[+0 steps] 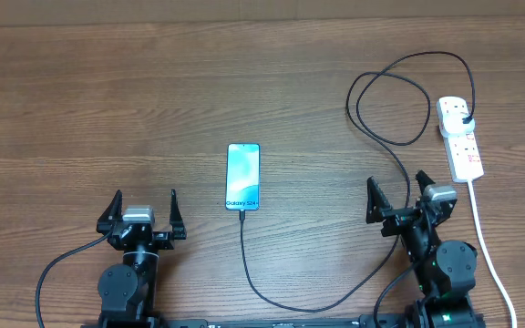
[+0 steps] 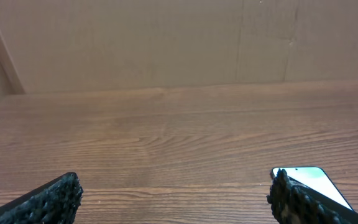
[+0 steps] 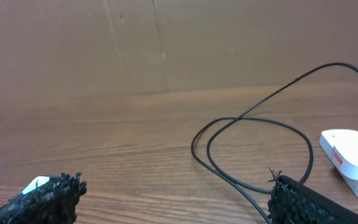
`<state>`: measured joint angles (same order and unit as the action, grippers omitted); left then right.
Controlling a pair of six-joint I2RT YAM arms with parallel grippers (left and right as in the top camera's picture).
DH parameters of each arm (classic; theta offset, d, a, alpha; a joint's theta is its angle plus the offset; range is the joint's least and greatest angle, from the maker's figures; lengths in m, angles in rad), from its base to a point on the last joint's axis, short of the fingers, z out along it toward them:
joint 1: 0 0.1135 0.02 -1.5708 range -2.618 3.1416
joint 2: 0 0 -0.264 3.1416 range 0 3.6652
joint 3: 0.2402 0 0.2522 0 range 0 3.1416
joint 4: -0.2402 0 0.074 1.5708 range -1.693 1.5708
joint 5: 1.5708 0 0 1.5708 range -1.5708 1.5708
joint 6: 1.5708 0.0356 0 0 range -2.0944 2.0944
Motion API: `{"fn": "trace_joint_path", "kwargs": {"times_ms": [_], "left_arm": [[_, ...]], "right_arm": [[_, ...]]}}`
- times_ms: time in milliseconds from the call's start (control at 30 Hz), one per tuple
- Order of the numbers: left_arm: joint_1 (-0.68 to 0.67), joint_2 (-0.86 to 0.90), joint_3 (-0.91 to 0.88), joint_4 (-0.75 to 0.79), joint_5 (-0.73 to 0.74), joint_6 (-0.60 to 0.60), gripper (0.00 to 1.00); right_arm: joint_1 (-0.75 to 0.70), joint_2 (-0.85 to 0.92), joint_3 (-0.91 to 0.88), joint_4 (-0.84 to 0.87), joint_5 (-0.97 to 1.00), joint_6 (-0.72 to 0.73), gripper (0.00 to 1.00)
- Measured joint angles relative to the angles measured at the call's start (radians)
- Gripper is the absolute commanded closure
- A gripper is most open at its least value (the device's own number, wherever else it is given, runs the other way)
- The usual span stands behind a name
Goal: Plug charger to phone and switch on socket
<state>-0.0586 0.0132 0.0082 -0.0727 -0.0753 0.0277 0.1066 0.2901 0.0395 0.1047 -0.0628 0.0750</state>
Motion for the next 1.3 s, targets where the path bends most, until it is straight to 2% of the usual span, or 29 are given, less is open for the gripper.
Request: {"fn": "trace_joint_path", "kwargs": {"times_ms": [233,433,600,1300], "left_arm": [[0.000,0.000,0.000,0.000,0.000,0.000,0.00],[0.000,0.000,0.000,0.000,0.000,0.000,0.00],[0.000,0.000,0.000,0.000,0.000,0.000,0.00],[0.000,0.000,0.000,0.000,0.000,0.000,0.00]], "right_arm": [[0.004,-0.051,-0.021,-0.010,0.000,0.000,0.00],[0.006,-0.164,-0.021,-0.184,0.002,0.000,0.00],[0.006,-0.274,-0.021,-0.186,0.003,0.000,0.00],[0.006,-0.277,-0.021,-0.188,0.005,0.000,0.00]]}}
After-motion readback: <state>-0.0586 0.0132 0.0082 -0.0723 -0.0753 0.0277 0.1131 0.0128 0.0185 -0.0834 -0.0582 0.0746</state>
